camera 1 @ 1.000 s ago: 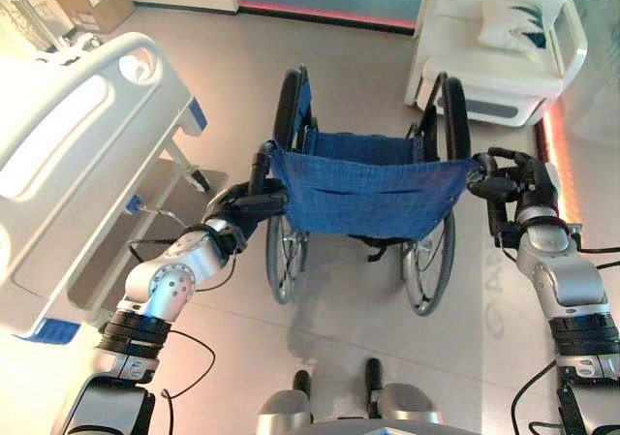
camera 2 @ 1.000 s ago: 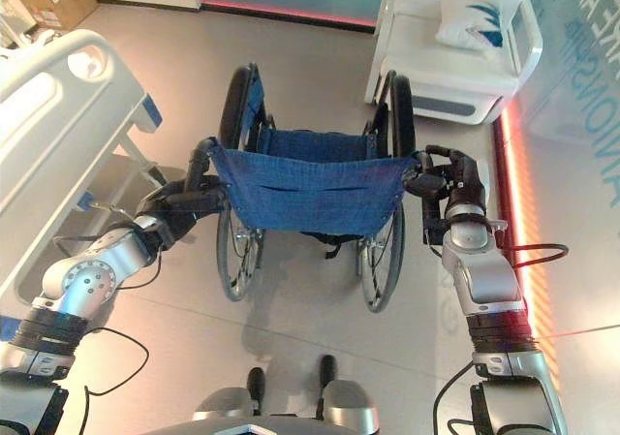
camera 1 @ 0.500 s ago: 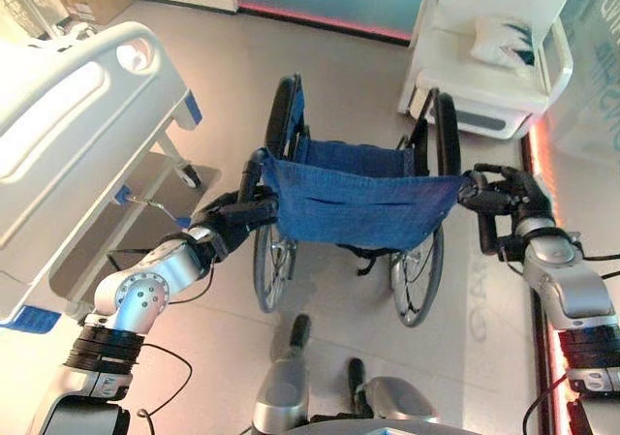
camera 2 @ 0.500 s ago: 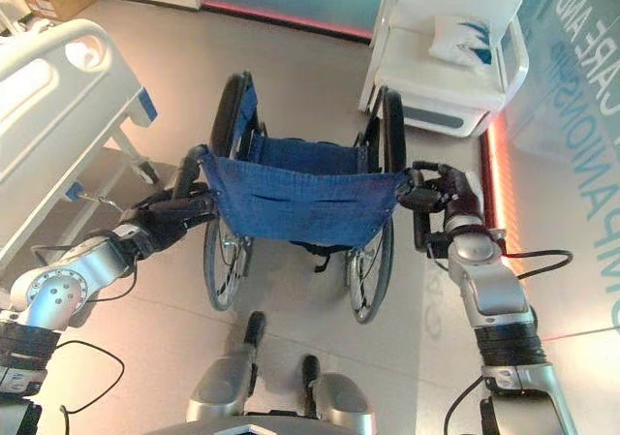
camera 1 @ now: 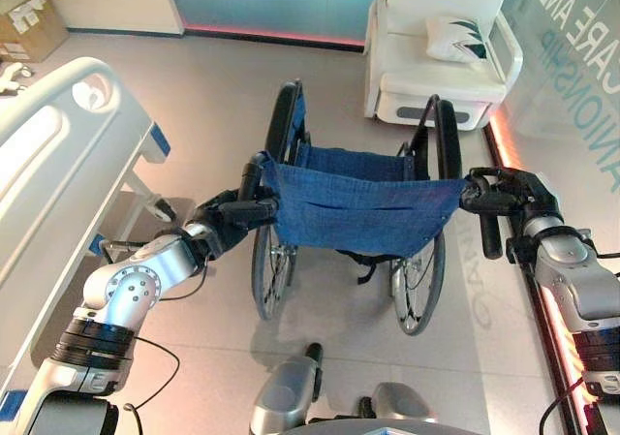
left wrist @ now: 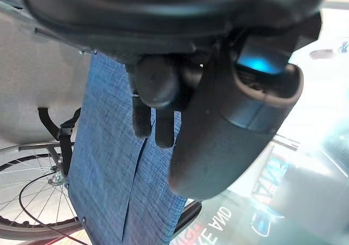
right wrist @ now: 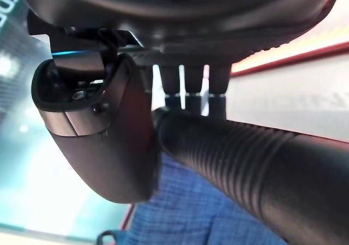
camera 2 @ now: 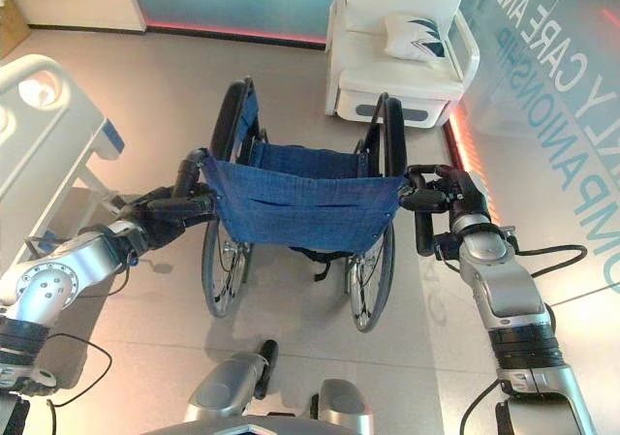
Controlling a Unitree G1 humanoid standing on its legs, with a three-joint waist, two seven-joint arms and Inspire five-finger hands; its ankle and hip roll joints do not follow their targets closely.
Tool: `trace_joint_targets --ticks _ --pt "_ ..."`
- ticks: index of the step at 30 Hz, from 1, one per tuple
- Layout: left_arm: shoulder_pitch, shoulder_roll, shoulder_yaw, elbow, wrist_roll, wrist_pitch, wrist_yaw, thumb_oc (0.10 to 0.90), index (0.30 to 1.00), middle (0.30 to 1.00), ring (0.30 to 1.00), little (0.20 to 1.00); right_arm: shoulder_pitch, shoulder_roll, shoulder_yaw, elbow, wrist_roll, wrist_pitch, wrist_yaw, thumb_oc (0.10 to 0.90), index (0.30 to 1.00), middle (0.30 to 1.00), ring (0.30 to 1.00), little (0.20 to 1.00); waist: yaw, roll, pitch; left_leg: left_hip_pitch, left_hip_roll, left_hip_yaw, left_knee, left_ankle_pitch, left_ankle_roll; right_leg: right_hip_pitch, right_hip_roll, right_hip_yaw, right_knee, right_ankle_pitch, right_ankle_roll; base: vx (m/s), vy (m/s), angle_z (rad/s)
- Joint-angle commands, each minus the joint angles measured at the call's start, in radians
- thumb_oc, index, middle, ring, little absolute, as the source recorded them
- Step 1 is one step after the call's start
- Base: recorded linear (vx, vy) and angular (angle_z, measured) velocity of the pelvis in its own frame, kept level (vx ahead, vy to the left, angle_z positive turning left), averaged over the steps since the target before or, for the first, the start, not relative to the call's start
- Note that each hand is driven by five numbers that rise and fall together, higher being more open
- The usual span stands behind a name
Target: Push the wheelchair next to the bed
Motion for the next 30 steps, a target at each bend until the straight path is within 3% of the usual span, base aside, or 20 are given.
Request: trace_joint_targets --ticks 1,6,7,9,12,15,20,21,22,23,25,27,30 --pt "-0.15 0.05 0.154 -0.013 -0.075 -0.144 0.024 0.4 0.3 0.3 0.3 0.3 0.016 -0.016 0.14 -0.046 0.034 -0.06 0.048 0.4 0.3 0.3 0.3 0.3 0.01 0.038 -0.125 -0.028 -0.013 -0.008 -0.054 0.027 0.016 -0.009 0.072 -0.052 0.127 0.383 0.035 0.23 0.049 -0.11" --pt "-0.17 0.059 0.144 0.015 -0.076 -0.156 0.017 0.4 0.3 0.3 0.3 0.3 -0.015 -0.017 0.142 -0.032 0.016 -0.067 0.053 0.4 0.3 0.3 0.3 0.3 0.0 0.05 -0.11 -0.014 -0.028 -0.009 -0.022 0.004 0.003 -0.036 0.065 -0.074 -0.044 0.329 -0.006 0.21 -0.014 0.02" --pt "-0.185 0.055 0.137 0.032 -0.07 -0.175 0.006 0.4 0.3 0.3 0.3 0.3 -0.035 -0.03 0.145 -0.024 0.024 -0.072 0.049 0.4 0.3 0.3 0.3 0.3 -0.01 0.056 -0.092 -0.002 -0.03 -0.016 0.01 -0.014 -0.008 -0.037 0.054 -0.081 -0.154 0.321 -0.024 0.2 -0.088 0.1" --pt "-0.21 0.036 0.106 0.05 -0.056 -0.21 0.008 0.4 0.3 0.3 0.3 0.3 -0.056 -0.045 0.154 -0.003 0.034 -0.092 0.042 0.4 0.3 0.3 0.3 0.3 -0.035 0.058 -0.062 0.025 -0.038 -0.025 0.039 -0.037 -0.023 -0.064 0.051 -0.048 -0.264 0.361 -0.022 0.23 -0.116 0.27" --pt "-0.258 0.034 0.066 0.065 -0.05 -0.229 0.018 0.4 0.3 0.3 0.3 0.3 -0.093 -0.071 0.162 0.016 0.072 -0.1 0.03 0.4 0.3 0.3 0.3 0.3 -0.093 0.033 -0.013 0.088 -0.064 -0.03 0.127 -0.176 -0.011 -0.207 0.008 0.05 -0.415 0.515 0.046 0.31 -0.236 0.36" --pt "-0.265 0.043 0.069 0.07 -0.054 -0.21 0.016 0.4 0.3 0.3 0.3 0.3 -0.114 -0.088 0.149 -0.006 0.097 -0.062 0.037 0.4 0.3 0.3 0.3 0.3 -0.118 0.024 0.006 0.144 -0.044 -0.04 0.171 -0.25 0.0 -0.255 0.002 0.084 -0.439 0.56 0.061 0.38 -0.255 0.84" --pt "-0.24 0.019 0.079 0.076 -0.036 -0.226 -0.032 0.4 0.3 0.3 0.3 0.3 -0.142 -0.114 0.146 -0.019 0.076 -0.029 0.067 0.4 0.3 0.3 0.3 0.3 -0.12 0.024 -0.036 0.204 0.009 -0.095 0.206 -0.173 -0.031 -0.211 0.036 0.063 -0.451 0.522 0.038 0.38 -0.28 0.68" --pt "-0.214 0.021 0.101 0.055 -0.063 -0.219 -0.006 0.4 0.3 0.3 0.3 0.3 -0.149 -0.122 0.151 -0.014 0.068 -0.019 0.086 0.4 0.3 0.3 0.3 0.3 -0.107 0.022 -0.058 0.212 0.048 -0.105 0.256 -0.087 -0.057 -0.181 0.045 0.025 -0.429 0.514 0.008 0.27 -0.254 0.33" --pt "-0.209 0.02 0.105 0.052 -0.067 -0.217 0.0 0.4 0.3 0.3 0.3 0.3 -0.153 -0.123 0.155 -0.013 0.066 -0.018 0.088 0.4 0.3 0.3 0.3 0.3 -0.106 0.022 -0.061 0.21 0.053 -0.106 0.269 -0.07 -0.062 -0.175 0.047 0.02 -0.427 0.513 0.002 0.42 -0.372 0.28" --pt "-0.191 0.013 0.116 0.045 -0.072 -0.214 0.017 0.4 0.3 0.3 0.3 0.3 -0.173 -0.134 0.173 -0.019 0.061 -0.003 0.1 0.4 0.3 0.3 0.3 0.3 -0.096 0.018 -0.075 0.194 0.057 -0.109 0.347 -0.001 -0.082 -0.139 0.056 0.007 -0.434 0.51 -0.017 0.27 -0.259 0.17" --pt "-0.146 0.01 0.146 0.019 -0.081 -0.209 0.016 0.4 0.3 0.3 0.3 0.3 -0.19 -0.165 0.182 -0.043 0.073 0.02 0.11 0.4 0.3 0.3 0.3 0.3 -0.086 0.018 -0.098 0.167 0.035 -0.118 0.459 0.075 -0.111 -0.108 0.063 -0.015 -0.437 0.483 -0.04 0.28 -0.245 0.07" --pt "-0.133 0.011 0.161 0.003 -0.091 -0.199 0.027 0.4 0.3 0.3 0.3 0.3 -0.213 -0.181 0.193 -0.048 0.096 0.033 0.097 0.4 0.3 0.3 0.3 0.3 -0.07 0.007 -0.1 0.097 0.019 -0.108 0.547 0.105 -0.109 -0.072 0.062 -0.029 -0.431 0.473 -0.061 0.22 -0.186 -0.12" --pt "-0.128 0.021 0.17 -0.001 -0.105 -0.202 0.026 0.4 0.3 0.3 0.3 0.3 -0.241 -0.19 0.215 -0.049 0.126 0.037 0.08 0.4 0.3 0.3 0.3 0.3 -0.045 0.01 -0.094 0.028 -0.005 -0.1 0.522 0.062 -0.093 -0.025 0.084 -0.039 -0.426 0.448 -0.067 0.2 -0.12 -0.05"
